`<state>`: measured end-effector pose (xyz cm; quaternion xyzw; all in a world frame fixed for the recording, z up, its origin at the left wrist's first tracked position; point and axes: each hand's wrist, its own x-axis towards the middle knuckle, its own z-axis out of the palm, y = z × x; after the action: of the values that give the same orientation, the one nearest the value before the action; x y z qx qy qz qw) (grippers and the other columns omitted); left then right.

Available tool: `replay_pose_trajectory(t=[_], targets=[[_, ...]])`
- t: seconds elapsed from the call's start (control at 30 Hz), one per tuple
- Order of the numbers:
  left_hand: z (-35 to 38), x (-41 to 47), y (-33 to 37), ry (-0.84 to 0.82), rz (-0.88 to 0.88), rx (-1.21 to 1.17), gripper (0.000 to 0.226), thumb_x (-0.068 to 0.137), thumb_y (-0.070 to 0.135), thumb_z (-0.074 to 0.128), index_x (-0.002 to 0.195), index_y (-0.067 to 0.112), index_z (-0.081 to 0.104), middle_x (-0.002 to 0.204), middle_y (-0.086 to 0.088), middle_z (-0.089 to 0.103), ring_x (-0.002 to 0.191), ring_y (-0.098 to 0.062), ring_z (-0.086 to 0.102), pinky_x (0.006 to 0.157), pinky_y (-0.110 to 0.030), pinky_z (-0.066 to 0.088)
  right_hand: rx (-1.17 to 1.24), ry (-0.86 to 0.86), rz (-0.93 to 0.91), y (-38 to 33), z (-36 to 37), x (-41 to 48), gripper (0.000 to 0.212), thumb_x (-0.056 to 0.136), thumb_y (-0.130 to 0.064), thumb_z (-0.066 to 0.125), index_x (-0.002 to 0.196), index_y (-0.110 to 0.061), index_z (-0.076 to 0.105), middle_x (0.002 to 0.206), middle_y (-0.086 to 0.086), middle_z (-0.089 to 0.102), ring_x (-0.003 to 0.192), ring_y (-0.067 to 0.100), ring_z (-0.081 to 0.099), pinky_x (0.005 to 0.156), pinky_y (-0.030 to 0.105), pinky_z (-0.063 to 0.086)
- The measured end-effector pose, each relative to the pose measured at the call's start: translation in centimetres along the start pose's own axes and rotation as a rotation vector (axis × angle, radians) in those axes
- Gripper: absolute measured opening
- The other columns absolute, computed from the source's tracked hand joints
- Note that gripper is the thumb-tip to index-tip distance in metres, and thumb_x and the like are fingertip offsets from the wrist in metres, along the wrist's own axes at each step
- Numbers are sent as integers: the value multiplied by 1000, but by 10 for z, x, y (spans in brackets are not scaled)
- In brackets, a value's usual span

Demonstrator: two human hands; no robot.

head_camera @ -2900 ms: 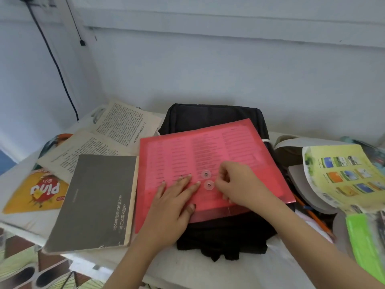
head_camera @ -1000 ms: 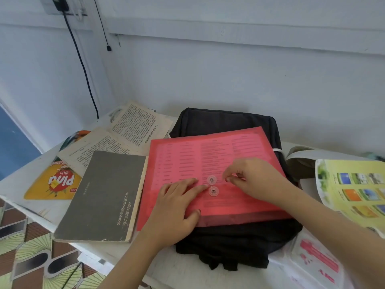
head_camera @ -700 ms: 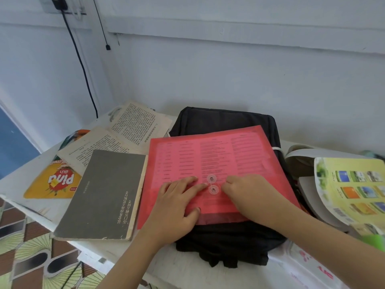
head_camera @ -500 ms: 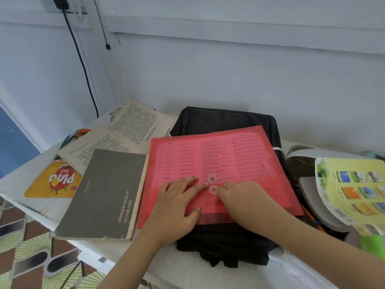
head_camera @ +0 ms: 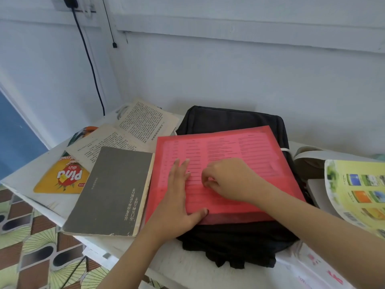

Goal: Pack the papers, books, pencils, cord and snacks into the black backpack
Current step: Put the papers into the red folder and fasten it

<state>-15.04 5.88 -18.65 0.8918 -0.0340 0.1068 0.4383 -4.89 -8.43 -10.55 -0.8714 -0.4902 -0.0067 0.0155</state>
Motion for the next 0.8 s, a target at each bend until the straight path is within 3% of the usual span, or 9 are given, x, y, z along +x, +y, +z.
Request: replay_pose_trajectory(t=[0.2,0.27,0.37,0.57,0.67,0.8], targets=[[1,0,-1,-9,-3,2,113,72,33,76,134,59,-15,148,28,-21,135,11,17,99,-5,18,81,32,141,21,-1,24,11,83,-32,62,89,-25,68,84,-11,58,85,10,54,61,23,30],[1,1,-1,-4,-4,1,112,72,34,76,132,61,-15,148,29,-19,134,13,17,98,-5,19,142,21,195,26,0,25,9,81,-31,65,86,-24,69,77,-13,53,77,8,49,55,23,30],[1,1,-1,-2,-8,4,111,73,35,76,131,62,-15,148,28,-18,131,16,18,95,-2,19,236,11,291,32,4,24,2,77,-27,67,75,-26,66,70,-14,54,74,9,52,56,24,34],[2,1,-3,0,-10,3,110,73,35,75,131,62,-14,149,27,-16,131,16,19,93,1,18,318,41,388,46,3,11,13,77,-21,67,67,-26,59,60,-13,51,58,1,47,50,21,32],[2,1,-4,1,-12,2,109,73,36,75,132,60,-12,150,26,-14,131,15,20,93,1,19,268,35,328,47,1,-1,6,81,-24,65,77,-26,61,64,-15,49,70,6,54,55,23,35],[2,1,-5,0,-12,18,107,73,37,75,134,58,-11,150,25,-13,130,16,20,92,5,17,112,16,183,41,-1,-22,10,89,-31,56,94,-30,64,90,-12,64,83,8,55,65,25,37]])
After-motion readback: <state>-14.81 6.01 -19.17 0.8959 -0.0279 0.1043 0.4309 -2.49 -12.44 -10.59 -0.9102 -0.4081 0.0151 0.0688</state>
